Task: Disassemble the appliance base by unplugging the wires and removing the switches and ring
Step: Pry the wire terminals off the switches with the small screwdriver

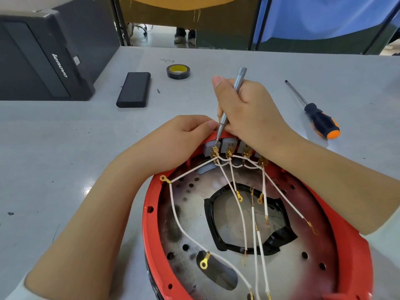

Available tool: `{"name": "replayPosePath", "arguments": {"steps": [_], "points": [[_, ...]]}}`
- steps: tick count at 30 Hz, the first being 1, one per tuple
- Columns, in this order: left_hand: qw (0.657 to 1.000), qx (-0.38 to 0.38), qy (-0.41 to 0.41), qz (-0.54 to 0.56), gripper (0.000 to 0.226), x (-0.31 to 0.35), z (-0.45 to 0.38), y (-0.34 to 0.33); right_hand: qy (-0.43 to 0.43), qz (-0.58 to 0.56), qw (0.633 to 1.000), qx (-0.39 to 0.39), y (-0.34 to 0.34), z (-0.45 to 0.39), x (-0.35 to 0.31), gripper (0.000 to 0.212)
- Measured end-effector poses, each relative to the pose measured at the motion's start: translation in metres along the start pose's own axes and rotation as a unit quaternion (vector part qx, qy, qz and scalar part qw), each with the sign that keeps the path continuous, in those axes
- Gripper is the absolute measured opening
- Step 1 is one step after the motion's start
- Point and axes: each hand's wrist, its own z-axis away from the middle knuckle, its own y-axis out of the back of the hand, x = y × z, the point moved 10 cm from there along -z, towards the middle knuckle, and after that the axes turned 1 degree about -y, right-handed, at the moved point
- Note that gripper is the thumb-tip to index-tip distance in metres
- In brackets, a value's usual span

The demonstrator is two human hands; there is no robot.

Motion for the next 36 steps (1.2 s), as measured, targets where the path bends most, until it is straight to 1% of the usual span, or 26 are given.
{"name": "replayPosePath", "arguments": {"steps": [6,12,18,20,24,28,36], "points": [[1.000,-0.001,-0.002,-0.006,0.034,0.002,0.000,0.000,0.003,-0.012,1.000,-0.015,-0.006,-0.001,-0.001,0.047],[1.000,-0.001,-0.002,-0.018,0.039,0.001,0.000,-0.001,-0.034,-0.015,0.999,-0.037,-0.011,-0.004,0.006,0.051],[1.000,-0.006,0.001,-0.006,0.038,0.001,0.000,-0.002,-0.061,-0.002,0.997,-0.045,-0.012,-0.008,0.011,0.053],[1.000,-0.005,0.001,-0.004,0.038,0.001,0.000,-0.002,-0.055,-0.005,0.997,-0.049,-0.013,-0.007,0.009,0.053],[1.000,0.003,0.000,0.009,0.037,-0.001,-0.001,0.000,-0.015,0.048,0.996,-0.074,-0.019,0.002,0.002,0.049],[1.000,-0.001,0.000,0.006,0.038,-0.002,-0.002,-0.001,-0.029,-0.032,0.998,-0.035,-0.004,-0.001,0.003,0.051],[1.000,0.005,-0.004,0.012,0.035,-0.003,-0.003,0.000,-0.024,-0.032,0.999,-0.037,-0.009,-0.001,0.005,0.047]]}}
